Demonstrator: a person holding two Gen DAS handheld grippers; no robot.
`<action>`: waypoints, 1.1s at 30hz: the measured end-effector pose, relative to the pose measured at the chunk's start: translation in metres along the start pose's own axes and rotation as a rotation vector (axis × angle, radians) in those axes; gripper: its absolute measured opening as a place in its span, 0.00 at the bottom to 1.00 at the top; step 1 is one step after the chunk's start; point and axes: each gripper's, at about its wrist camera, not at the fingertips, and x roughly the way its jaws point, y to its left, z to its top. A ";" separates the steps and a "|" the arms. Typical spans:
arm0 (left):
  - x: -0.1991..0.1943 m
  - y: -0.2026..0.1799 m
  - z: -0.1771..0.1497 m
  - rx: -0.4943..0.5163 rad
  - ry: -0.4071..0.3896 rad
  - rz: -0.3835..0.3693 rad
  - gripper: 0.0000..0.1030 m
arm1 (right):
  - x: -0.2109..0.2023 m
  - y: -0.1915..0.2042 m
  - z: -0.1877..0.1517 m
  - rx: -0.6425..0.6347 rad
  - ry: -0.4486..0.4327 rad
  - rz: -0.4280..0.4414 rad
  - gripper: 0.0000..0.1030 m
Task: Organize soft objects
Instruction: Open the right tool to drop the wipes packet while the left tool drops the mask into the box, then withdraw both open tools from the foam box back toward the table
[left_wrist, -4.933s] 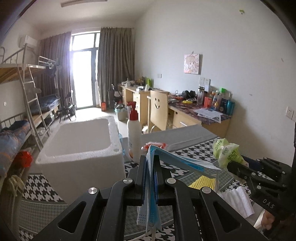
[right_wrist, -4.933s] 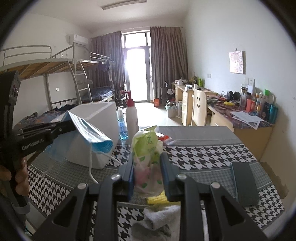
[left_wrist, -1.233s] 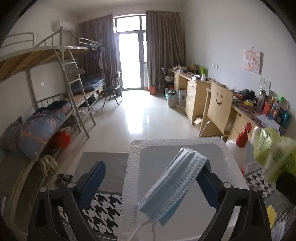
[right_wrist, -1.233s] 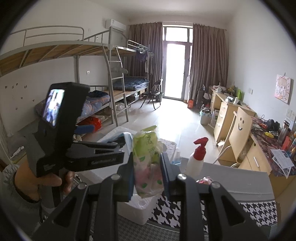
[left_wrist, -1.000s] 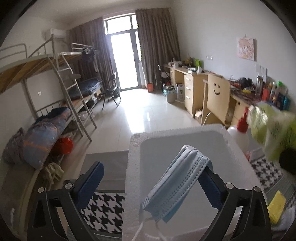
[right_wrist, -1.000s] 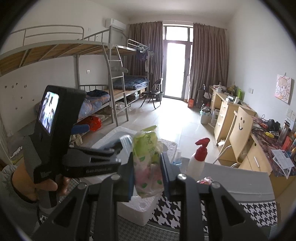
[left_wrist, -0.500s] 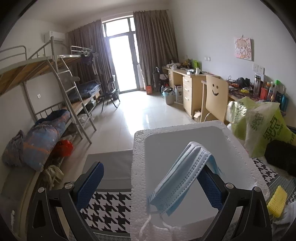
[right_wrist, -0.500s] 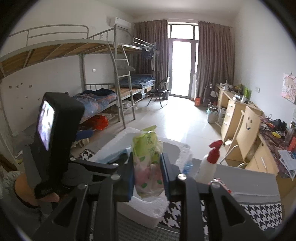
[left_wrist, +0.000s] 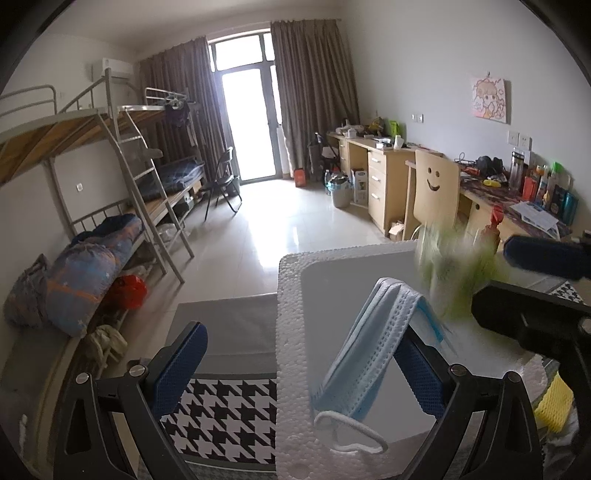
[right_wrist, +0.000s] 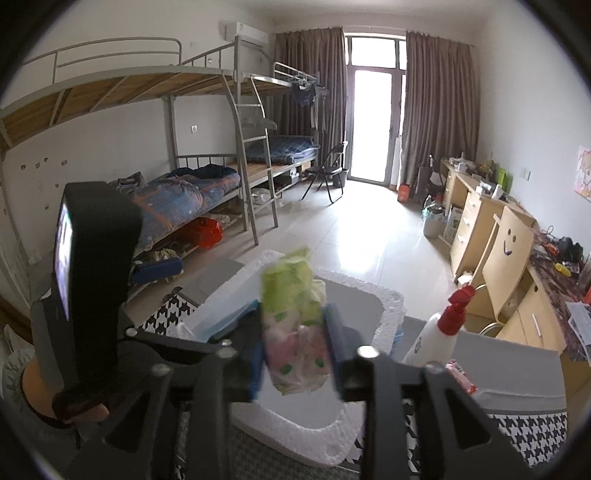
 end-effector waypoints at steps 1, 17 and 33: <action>0.000 0.001 0.000 -0.001 0.000 0.000 0.96 | 0.000 -0.002 0.000 0.008 -0.001 0.007 0.56; -0.009 -0.001 -0.003 0.018 -0.030 -0.061 0.96 | 0.010 0.002 0.000 -0.010 0.025 0.002 0.57; -0.010 0.007 0.000 -0.033 -0.035 -0.048 0.96 | 0.016 -0.006 0.003 0.019 0.046 -0.013 0.58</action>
